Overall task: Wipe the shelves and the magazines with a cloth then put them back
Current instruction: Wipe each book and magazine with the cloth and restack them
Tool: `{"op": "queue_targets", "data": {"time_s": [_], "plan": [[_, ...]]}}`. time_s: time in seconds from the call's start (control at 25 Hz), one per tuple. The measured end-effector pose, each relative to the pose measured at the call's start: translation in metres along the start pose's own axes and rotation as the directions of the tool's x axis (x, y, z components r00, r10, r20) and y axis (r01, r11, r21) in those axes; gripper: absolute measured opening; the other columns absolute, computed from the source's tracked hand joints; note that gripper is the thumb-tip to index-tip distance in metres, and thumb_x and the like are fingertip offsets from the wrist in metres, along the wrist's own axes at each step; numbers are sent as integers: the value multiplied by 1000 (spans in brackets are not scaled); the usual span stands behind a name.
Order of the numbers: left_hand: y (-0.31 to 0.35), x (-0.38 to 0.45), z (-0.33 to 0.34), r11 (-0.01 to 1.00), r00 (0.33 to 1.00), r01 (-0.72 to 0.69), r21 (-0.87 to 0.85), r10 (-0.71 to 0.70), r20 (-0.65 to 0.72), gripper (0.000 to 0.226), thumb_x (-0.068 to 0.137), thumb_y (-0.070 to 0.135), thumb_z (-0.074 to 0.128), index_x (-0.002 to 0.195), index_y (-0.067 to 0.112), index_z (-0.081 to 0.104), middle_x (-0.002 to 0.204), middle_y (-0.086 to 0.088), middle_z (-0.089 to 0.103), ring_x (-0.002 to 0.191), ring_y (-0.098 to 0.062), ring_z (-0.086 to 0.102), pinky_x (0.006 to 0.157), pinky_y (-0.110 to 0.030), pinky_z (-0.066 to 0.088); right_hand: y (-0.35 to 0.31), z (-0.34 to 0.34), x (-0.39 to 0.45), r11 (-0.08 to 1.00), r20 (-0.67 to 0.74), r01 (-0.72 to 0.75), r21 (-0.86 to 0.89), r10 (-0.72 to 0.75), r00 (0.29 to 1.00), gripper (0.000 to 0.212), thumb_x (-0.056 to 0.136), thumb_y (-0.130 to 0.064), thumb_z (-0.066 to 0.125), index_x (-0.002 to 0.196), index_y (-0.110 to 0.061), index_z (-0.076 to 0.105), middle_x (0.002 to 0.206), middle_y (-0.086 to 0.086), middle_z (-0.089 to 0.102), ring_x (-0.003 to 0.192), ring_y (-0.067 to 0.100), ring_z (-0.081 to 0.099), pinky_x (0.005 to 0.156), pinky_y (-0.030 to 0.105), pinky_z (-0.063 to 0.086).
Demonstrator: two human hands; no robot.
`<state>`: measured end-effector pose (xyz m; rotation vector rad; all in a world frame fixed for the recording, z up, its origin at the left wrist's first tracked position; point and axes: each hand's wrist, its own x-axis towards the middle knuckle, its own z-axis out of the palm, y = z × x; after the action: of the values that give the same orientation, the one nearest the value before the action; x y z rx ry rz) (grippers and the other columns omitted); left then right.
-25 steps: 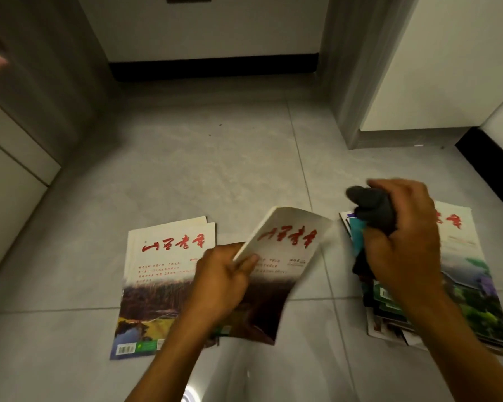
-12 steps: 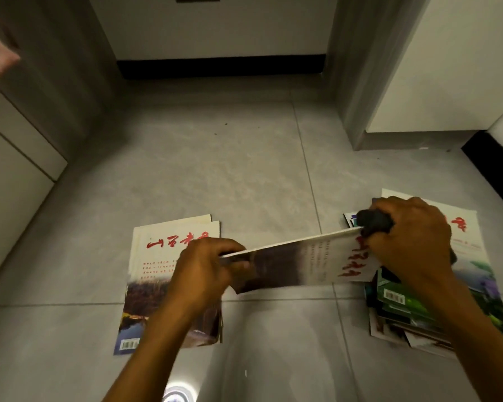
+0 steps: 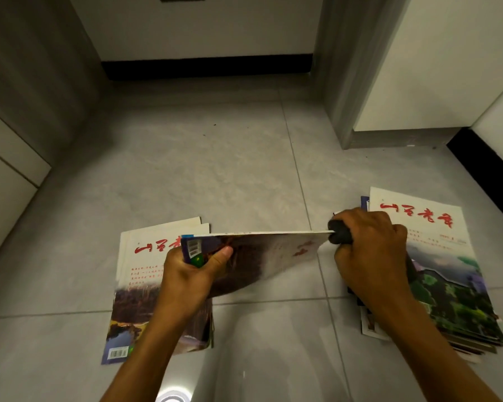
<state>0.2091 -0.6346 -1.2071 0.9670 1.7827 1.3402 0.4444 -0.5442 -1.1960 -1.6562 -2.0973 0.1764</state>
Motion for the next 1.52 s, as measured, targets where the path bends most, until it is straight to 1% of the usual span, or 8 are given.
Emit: {"op": "queue_targets", "data": {"time_s": [0.24,0.44,0.64,0.92,1.12,1.24,1.36,1.52], "plan": [[17,-10,19,961,981,-177,211,155,115,27,82,27,69,79,50,56,70,37,63,77,8,63,65,-3,47,-21,-8,-1,996,169,-86,40,78,983,59,78,-9,75,132,-9,50,132,16,54,123,36,48,107,49,33],[19,-12,26,961,956,-240,138,209,205,34,87,7,63,88,41,66,79,33,68,80,6,66,67,-6,49,-58,22,-32,888,-113,360,287,-342,933,40,88,-29,51,118,-4,54,105,20,69,103,33,64,90,55,47],[17,-8,5,997,974,-71,7,67,215,12,83,14,69,77,24,69,75,11,72,73,-4,68,61,-16,54,-5,10,-14,985,-10,13,172,-12,1000,40,71,-24,59,109,-11,62,103,12,67,101,35,61,91,48,47],[14,-17,18,992,963,-111,56,93,255,34,86,-7,60,69,22,66,56,6,62,57,3,61,60,-15,48,-77,22,-26,834,-195,503,229,-467,863,28,76,-23,57,98,-9,69,91,6,70,88,23,63,85,35,48],[13,-10,-6,993,981,-114,-44,119,153,21,81,17,67,77,37,70,77,20,72,79,0,68,65,-14,54,24,31,2,973,14,-67,221,65,998,24,84,-6,62,108,-11,63,109,14,63,106,36,57,96,43,38],[1,-11,3,980,978,-193,48,188,92,21,79,38,63,93,52,68,89,25,70,83,-1,67,74,-22,57,11,20,-1,259,263,-572,778,693,671,29,93,-6,56,113,-27,53,122,5,57,110,27,55,102,48,41],[-19,-20,29,767,800,-596,236,543,256,34,93,49,48,125,39,52,116,23,62,106,3,60,88,-22,53,-32,19,-22,-435,717,-571,696,393,576,22,92,-25,58,114,-23,60,113,12,69,105,31,65,94,53,49],[-50,-25,43,614,693,-712,342,534,484,51,92,43,51,141,36,36,133,4,58,114,-14,62,92,-33,55,-42,32,-28,-278,761,-719,637,376,529,31,82,-9,67,112,-18,62,92,16,73,83,35,71,74,50,57]]}}
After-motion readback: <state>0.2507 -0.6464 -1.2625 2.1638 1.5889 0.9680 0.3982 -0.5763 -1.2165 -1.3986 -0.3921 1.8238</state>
